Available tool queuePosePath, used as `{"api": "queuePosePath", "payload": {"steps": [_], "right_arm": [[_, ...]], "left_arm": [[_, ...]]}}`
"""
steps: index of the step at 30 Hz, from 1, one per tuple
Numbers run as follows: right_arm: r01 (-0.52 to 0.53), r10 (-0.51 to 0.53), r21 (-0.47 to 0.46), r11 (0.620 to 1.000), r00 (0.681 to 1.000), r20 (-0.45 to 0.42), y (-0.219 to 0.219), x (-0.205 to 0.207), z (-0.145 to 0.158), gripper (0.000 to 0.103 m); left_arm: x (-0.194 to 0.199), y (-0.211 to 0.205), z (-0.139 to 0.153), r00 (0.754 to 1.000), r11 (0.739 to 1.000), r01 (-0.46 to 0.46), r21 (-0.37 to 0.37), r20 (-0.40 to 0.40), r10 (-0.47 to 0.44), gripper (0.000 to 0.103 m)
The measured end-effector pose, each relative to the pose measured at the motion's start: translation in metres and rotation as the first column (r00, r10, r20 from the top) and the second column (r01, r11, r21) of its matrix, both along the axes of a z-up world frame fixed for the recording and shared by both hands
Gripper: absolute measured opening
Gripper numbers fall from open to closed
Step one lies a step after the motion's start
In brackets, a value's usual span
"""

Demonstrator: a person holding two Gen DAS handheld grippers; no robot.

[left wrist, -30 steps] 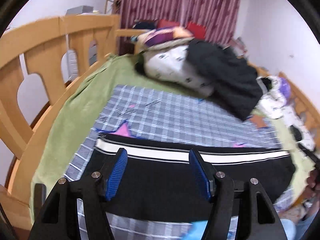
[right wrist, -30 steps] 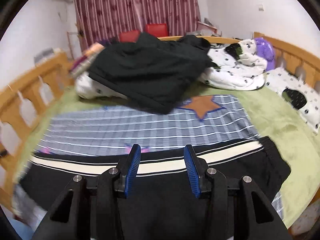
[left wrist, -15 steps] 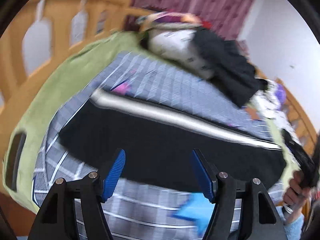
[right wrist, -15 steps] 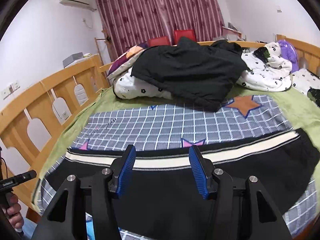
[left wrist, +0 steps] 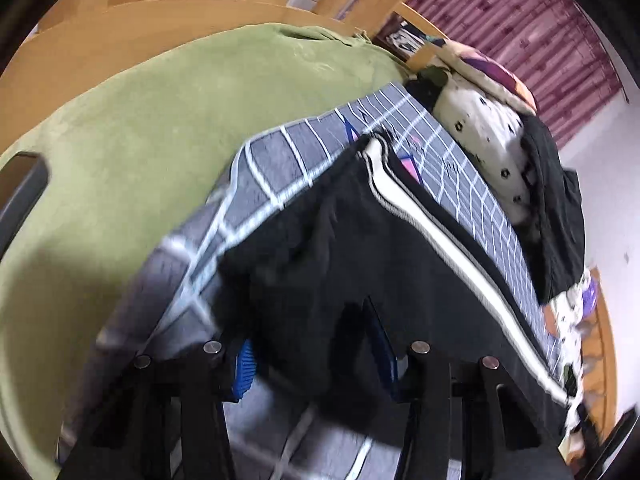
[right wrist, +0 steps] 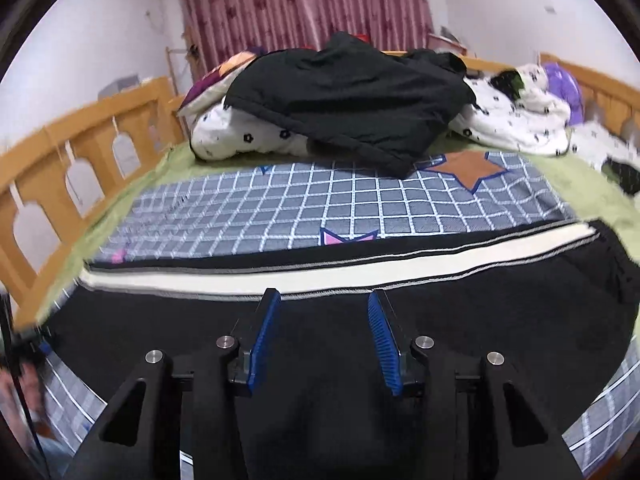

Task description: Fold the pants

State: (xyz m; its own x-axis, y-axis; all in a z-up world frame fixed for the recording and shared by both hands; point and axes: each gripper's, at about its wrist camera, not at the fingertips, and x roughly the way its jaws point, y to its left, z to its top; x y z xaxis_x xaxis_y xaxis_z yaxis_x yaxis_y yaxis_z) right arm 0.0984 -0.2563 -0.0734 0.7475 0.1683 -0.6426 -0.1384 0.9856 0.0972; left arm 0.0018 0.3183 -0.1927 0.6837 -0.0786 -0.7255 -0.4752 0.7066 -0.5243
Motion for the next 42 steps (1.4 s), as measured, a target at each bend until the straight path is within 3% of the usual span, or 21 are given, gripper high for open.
{"api": "queuePosePath", "payload": {"steps": [4, 5, 6, 10, 11, 14, 17, 19, 22, 25, 26, 29, 30, 32, 34, 36, 37, 38, 39, 40, 42], "right_arm": [[-0.002, 0.001, -0.067, 0.998, 1.000, -0.014, -0.006, -0.005, -0.015, 0.048], [0.003, -0.005, -0.079, 0.997, 1.000, -0.024, -0.010, -0.005, -0.020, 0.048], [0.008, -0.010, -0.087, 0.996, 0.999, -0.032, -0.013, -0.006, -0.023, 0.048], [0.043, -0.046, -0.081, 0.996, 0.998, -0.038, -0.038, -0.016, -0.029, 0.048], [0.054, -0.057, -0.070, 0.996, 0.998, -0.037, -0.045, -0.017, -0.028, 0.048], [0.096, -0.097, -0.042, 0.994, 0.995, -0.016, -0.072, -0.027, -0.023, 0.048], [0.137, -0.135, -0.068, 0.988, 0.990, 0.028, -0.095, -0.038, -0.020, 0.048], [0.166, -0.162, -0.080, 0.983, 0.986, 0.046, -0.110, -0.044, -0.019, 0.048], [0.217, -0.214, -0.060, 0.974, 0.975, 0.052, -0.139, -0.051, -0.020, 0.049], [0.319, -0.318, -0.006, 0.948, 0.947, 0.045, -0.181, -0.058, -0.021, 0.049], [0.353, -0.354, 0.021, 0.935, 0.934, 0.042, -0.195, -0.062, -0.020, 0.049], [0.437, -0.445, 0.139, 0.889, 0.895, 0.037, -0.234, -0.076, -0.014, 0.049], [0.454, -0.466, 0.177, 0.873, 0.884, 0.032, -0.245, -0.080, -0.013, 0.049], [0.462, -0.479, 0.246, 0.852, 0.878, 0.010, -0.262, -0.085, -0.014, 0.049], [0.453, -0.468, 0.274, 0.849, 0.884, -0.011, -0.270, -0.084, -0.016, 0.049], [0.455, -0.469, 0.290, 0.842, 0.883, -0.025, -0.274, -0.083, -0.018, 0.050], [0.447, -0.458, 0.293, 0.845, 0.888, -0.034, -0.274, -0.081, -0.020, 0.050], [0.438, -0.447, 0.292, 0.850, 0.894, -0.041, -0.271, -0.078, -0.021, 0.050], [0.428, -0.434, 0.287, 0.857, 0.900, -0.046, -0.267, -0.075, -0.022, 0.050], [0.412, -0.416, 0.278, 0.868, 0.908, -0.049, -0.263, -0.074, -0.024, 0.050], [0.369, -0.368, 0.251, 0.895, 0.928, -0.050, -0.249, -0.068, -0.026, 0.050]], "left_arm": [[0.009, 0.005, 0.001, 0.999, 0.999, -0.036, -0.021, -0.003, 0.036, 0.039], [0.010, 0.005, 0.003, 0.998, 0.998, -0.062, 0.002, -0.025, 0.062, 0.022], [0.010, 0.006, 0.004, 0.997, 0.997, -0.069, 0.020, -0.034, 0.070, 0.017], [0.013, -0.023, 0.040, 0.996, 0.969, -0.091, 0.229, 0.003, 0.093, 0.012], [0.016, -0.045, 0.060, 0.996, 0.936, -0.085, 0.342, 0.018, 0.084, 0.011], [0.025, -0.100, 0.105, 0.998, 0.851, -0.037, 0.524, 0.054, 0.010, 0.011], [0.033, -0.177, 0.146, 0.985, 0.752, 0.048, 0.658, 0.093, -0.144, 0.011], [0.040, -0.234, 0.161, 0.961, 0.688, 0.130, 0.714, 0.080, -0.265, 0.011], [0.052, -0.316, 0.168, 0.897, 0.637, 0.285, 0.716, 0.036, -0.440, 0.011], [0.056, -0.395, 0.156, 0.815, 0.572, 0.418, 0.706, -0.014, -0.579, 0.011], [0.056, -0.427, 0.145, 0.776, 0.542, 0.474, 0.694, -0.038, -0.630, 0.011], [0.045, -0.497, 0.103, 0.686, 0.491, 0.605, 0.626, -0.097, -0.721, 0.011], [0.040, -0.513, 0.088, 0.669, 0.481, 0.637, 0.603, -0.122, -0.733, 0.011], [0.035, -0.550, 0.047, 0.653, 0.456, 0.686, 0.566, -0.204, -0.729, 0.011], [0.026, -0.564, 0.029, 0.691, 0.451, 0.650, 0.612, -0.229, -0.686, 0.011], [0.015, -0.567, 0.028, 0.693, 0.448, 0.633, 0.631, -0.206, -0.690, 0.012], [0.014, -0.561, 0.031, 0.679, 0.450, 0.649, 0.613, -0.202, -0.705, 0.023], [0.012, -0.552, 0.039, 0.638, 0.450, 0.697, 0.557, -0.198, -0.744, 0.039], [0.009, -0.543, 0.046, 0.620, 0.453, 0.719, 0.527, -0.192, -0.761, 0.046], [0.004, -0.530, 0.055, 0.607, 0.460, 0.735, 0.498, -0.179, -0.775, 0.057], [-0.006, -0.497, 0.067, 0.607, 0.475, 0.728, 0.495, -0.144, -0.781, 0.063]]}}
